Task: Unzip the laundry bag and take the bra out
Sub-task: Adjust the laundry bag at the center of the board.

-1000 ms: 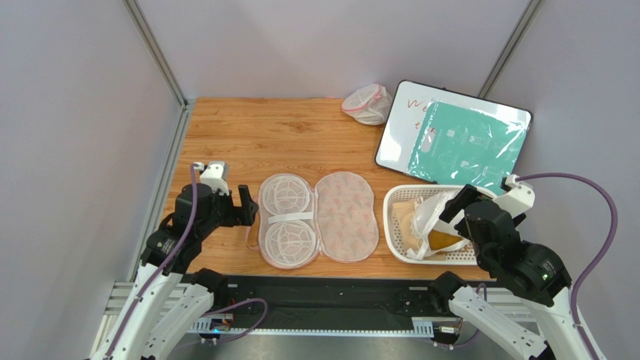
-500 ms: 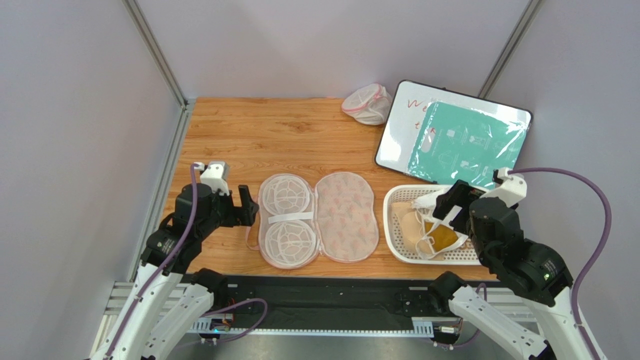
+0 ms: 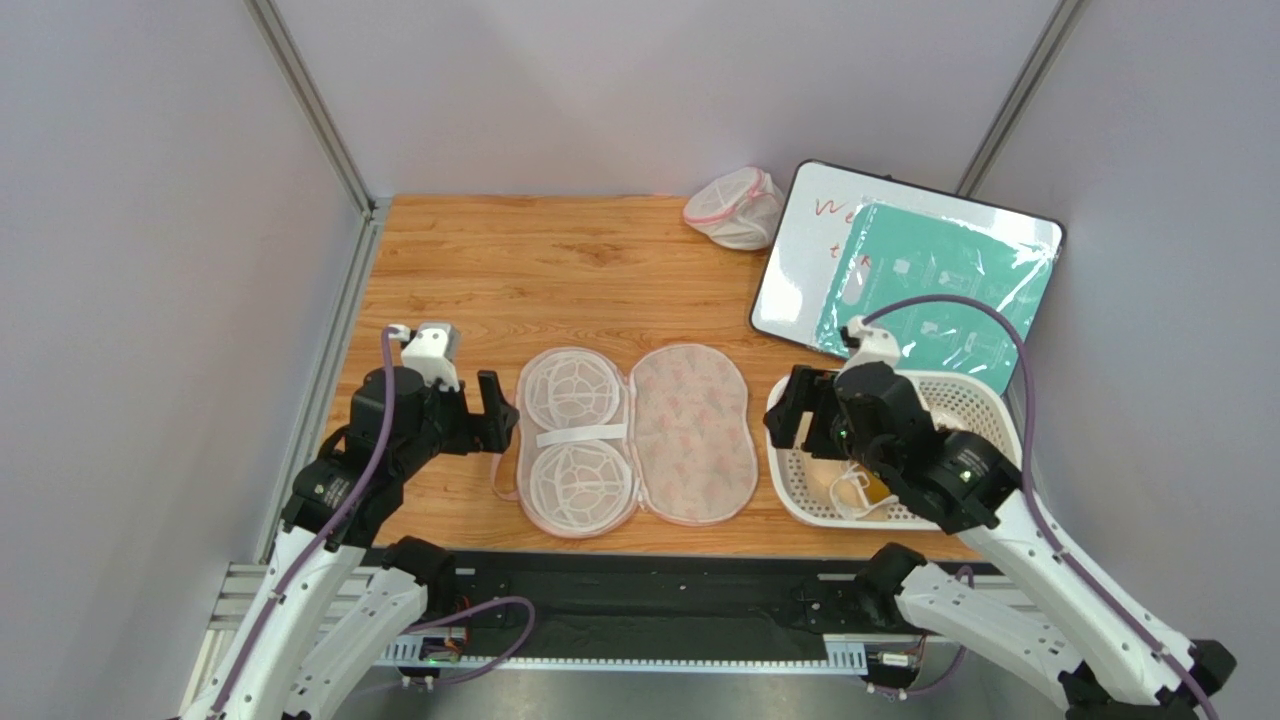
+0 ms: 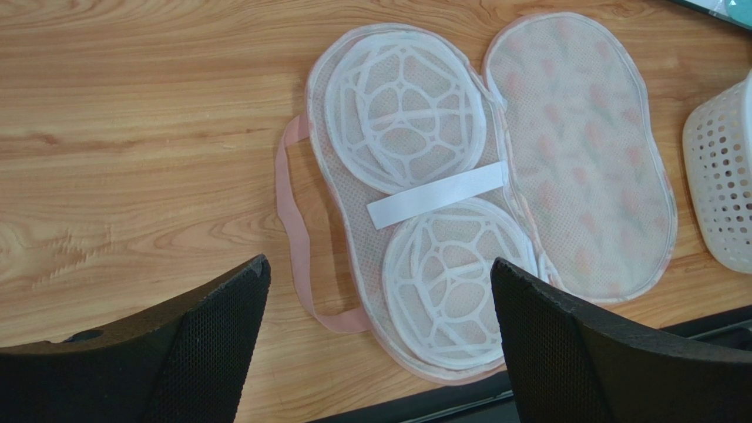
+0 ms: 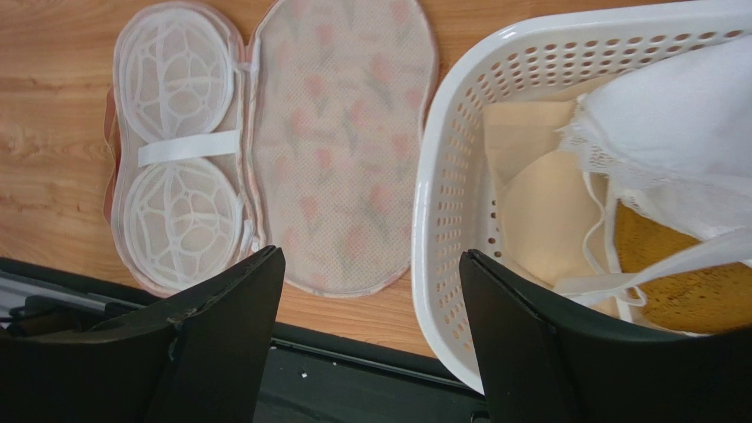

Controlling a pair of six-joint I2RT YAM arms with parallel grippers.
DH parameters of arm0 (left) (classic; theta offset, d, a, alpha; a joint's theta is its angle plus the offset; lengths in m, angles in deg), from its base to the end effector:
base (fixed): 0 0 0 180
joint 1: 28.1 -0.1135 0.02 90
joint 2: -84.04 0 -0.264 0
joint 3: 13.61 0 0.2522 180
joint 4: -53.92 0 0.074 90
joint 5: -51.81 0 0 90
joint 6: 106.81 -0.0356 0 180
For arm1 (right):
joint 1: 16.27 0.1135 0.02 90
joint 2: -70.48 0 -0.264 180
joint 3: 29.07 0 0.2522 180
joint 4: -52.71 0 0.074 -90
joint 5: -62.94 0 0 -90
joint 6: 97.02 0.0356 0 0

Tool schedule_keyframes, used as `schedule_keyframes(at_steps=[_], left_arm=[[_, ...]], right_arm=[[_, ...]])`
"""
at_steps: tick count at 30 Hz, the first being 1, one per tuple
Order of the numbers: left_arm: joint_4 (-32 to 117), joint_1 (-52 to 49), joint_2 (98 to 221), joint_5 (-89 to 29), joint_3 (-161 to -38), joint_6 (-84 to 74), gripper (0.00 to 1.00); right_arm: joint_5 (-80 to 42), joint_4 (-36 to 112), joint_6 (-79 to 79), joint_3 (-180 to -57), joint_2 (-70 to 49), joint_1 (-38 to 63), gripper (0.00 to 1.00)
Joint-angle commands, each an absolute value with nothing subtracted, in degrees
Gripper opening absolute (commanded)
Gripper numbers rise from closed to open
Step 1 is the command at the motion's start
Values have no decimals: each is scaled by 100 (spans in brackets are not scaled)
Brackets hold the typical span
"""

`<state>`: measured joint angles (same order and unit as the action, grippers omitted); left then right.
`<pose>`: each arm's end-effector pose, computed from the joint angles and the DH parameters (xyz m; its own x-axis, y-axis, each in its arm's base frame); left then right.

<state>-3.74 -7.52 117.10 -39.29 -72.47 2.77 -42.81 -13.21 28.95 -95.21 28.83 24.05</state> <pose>0.1115 -0.0411 0.3094 -0.5782 -0.1408 -0.8036 0.1511 0.9495 -0.2751 0.1080 0.0790 0.3219 -0.6830 0.1618 -0.7123 -0.0821 0.9520 0.2950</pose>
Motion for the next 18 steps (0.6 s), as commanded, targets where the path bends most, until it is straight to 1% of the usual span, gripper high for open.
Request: schedule_keyframes(at_steps=[1, 3, 8, 15, 18], left_arm=[[-256, -789, 11691, -3854, -7193, 165, 100], [-256, -789, 11691, -3854, -7202, 165, 99], [-247, -789, 11709, -3854, -7184, 174, 99], [-229, -789, 11744, -3714, -7175, 156, 99], [-229, -789, 11735, -3731, -7175, 156, 99]], right_arm=[[-4269, -667, 3112, -9451, 2523, 3065, 78], [-4559, -623, 3261, -9477, 2180, 3477, 78], [-4780, -333, 3595, -9398, 1380, 4015, 79], [-4430, 458, 3675, -9258, 326, 4165, 79], [-4550, 670, 3771, -9187, -61, 4209, 79]])
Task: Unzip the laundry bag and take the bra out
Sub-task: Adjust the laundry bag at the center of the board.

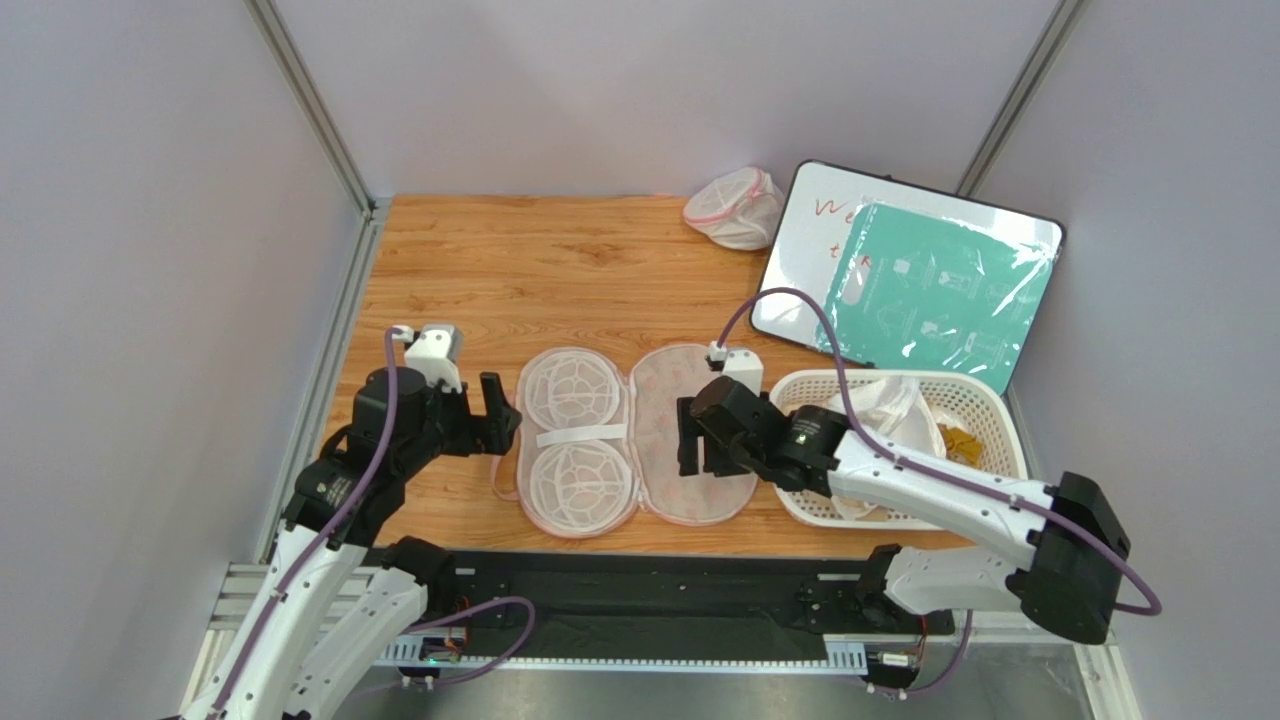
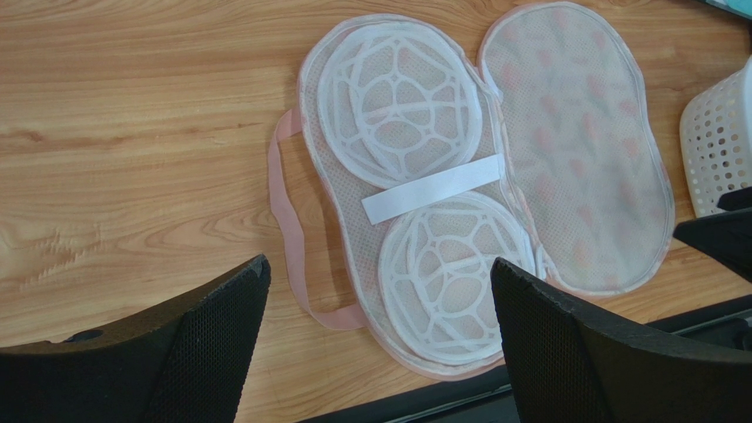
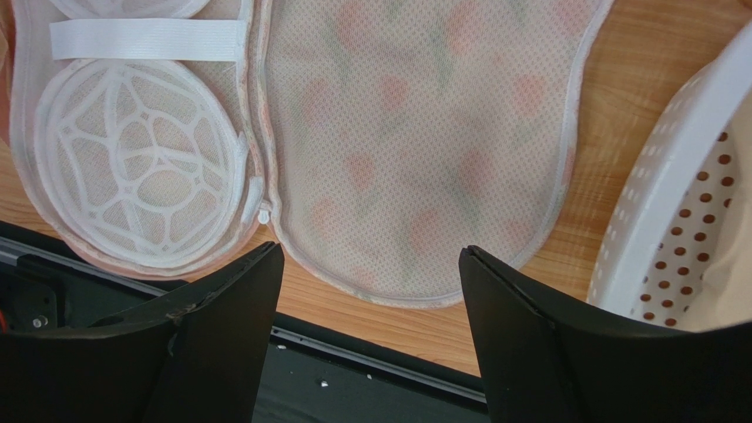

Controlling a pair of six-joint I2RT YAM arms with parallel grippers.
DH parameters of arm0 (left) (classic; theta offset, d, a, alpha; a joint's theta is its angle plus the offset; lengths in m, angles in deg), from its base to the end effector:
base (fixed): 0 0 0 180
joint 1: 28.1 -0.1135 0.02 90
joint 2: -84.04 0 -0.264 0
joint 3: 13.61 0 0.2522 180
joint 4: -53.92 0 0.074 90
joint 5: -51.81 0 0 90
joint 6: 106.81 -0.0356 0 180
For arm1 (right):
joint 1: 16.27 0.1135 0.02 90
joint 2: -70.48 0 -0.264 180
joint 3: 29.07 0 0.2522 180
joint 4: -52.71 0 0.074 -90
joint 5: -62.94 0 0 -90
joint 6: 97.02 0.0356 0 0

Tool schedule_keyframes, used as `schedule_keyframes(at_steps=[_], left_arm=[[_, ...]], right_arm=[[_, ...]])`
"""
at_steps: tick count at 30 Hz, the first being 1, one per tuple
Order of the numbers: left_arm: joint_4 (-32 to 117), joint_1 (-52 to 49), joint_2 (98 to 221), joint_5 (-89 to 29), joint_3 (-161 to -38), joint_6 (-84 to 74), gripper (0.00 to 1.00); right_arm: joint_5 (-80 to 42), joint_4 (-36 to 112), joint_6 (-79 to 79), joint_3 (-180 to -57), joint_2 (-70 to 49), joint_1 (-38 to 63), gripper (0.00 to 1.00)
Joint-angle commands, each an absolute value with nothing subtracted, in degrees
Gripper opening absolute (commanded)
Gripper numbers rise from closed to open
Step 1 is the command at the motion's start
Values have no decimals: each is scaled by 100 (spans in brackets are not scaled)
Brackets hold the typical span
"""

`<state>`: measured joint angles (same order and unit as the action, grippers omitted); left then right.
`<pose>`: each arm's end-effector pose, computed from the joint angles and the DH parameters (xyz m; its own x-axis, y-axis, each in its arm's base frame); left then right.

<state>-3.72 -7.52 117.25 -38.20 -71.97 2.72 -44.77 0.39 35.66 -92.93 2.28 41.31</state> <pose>0.1122 -0.0421 0.3064 -0.5914 -0.1350 -0.7950 0.1631 0.9455 -0.2819 0.1339 0.1907 0.2494 -0.8136 -0.0766 -0.5763 -0.2216 0.9573 0.1858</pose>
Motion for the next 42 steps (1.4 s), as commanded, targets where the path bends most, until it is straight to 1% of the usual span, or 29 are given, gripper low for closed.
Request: schedule_keyframes(at_steps=[1, 5, 10, 19, 25, 36, 40, 42], left_arm=[[-229, -789, 11718, -3731, -7175, 156, 100], [-221, -780, 11726, -3722, -7184, 165, 99], [-221, -789, 11700, -3722, -7175, 156, 99], [-238, -789, 11656, -3722, -7175, 156, 99], [-221, -789, 11665, -3722, -7175, 156, 99], [-229, -780, 11647, -3749, -7175, 165, 100], [-229, -789, 11638, -3749, -7184, 165, 99], [-229, -789, 11630, -3749, -7184, 156, 99]], right_arm=[[-4656, 609, 3859, -9178, -228, 4192, 79], [-4912, 520, 3904, -9152, -580, 3990, 80], [-5105, 485, 3825, -9117, -844, 3664, 79], [-4570, 1021, 3701, -9117, -1485, 3603, 76], [-4402, 1197, 3754, -9169, -1696, 3716, 76], [-4332, 1171, 3877, -9916, -2593, 4314, 76], [-4314, 1110, 3869, -10048, -2568, 4332, 76], [-4489, 891, 3816, -10127, -2436, 4332, 77]])
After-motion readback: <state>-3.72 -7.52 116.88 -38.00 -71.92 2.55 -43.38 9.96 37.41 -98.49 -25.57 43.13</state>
